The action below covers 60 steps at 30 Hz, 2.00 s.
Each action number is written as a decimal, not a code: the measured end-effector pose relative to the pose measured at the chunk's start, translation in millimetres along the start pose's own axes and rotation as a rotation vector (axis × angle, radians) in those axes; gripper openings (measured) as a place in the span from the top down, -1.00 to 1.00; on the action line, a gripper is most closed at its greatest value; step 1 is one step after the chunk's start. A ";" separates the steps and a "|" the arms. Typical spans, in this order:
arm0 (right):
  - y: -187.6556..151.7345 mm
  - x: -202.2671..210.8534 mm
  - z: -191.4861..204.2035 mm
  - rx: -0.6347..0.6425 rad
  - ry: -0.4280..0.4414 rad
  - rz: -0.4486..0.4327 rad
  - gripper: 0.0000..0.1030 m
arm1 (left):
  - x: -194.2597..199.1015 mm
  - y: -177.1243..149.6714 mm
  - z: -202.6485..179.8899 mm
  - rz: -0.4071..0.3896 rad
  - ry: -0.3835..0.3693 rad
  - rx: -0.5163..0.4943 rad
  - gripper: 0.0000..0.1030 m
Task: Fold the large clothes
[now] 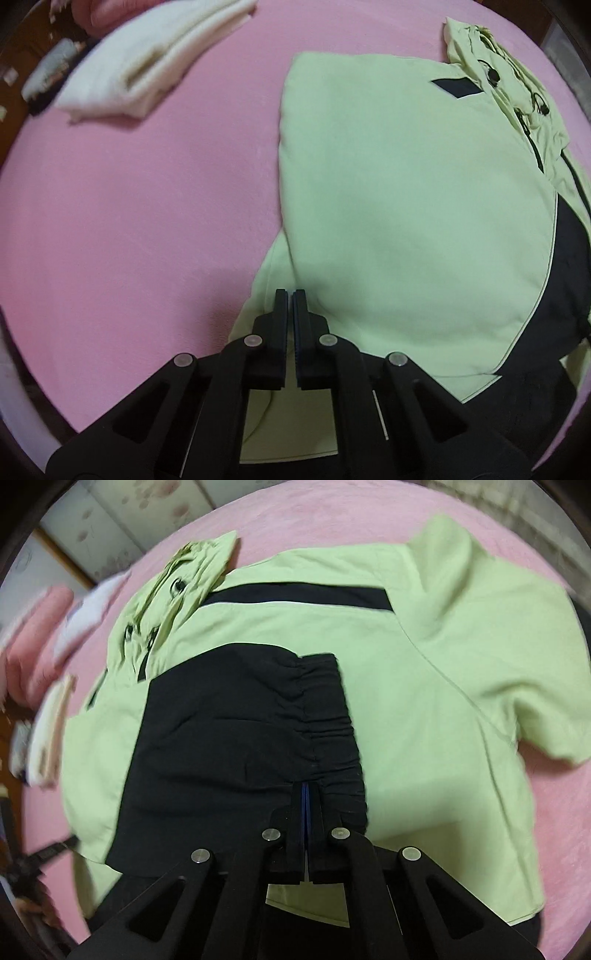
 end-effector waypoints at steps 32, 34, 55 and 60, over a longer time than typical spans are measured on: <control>107.8 -59.1 24.1 -0.250 0.131 -0.139 1.00 | -68.4 164.4 6.6 -0.204 -0.124 0.035 0.95; 108.3 -55.7 14.2 -0.253 0.097 -0.139 1.00 | -64.6 163.7 7.2 -0.208 -0.119 0.009 0.95; -70.3 125.2 179.7 -0.165 0.057 -0.152 -0.67 | 53.7 -0.1 9.3 -0.013 -0.189 -0.108 0.93; -130.8 129.5 201.3 -0.120 0.059 -0.081 -0.71 | 54.2 -34.2 23.5 0.082 -0.230 -0.073 -0.20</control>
Point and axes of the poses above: each gripper's, at about its wrist camera, not at the fingertips, and x roughly against the way its jaws point, z to its left, y to its top, the point moved 5 cm from there along -x, roughly the way its jaws point, and after that the axes turned 6 degrees about -y, right-handed, at the moved point
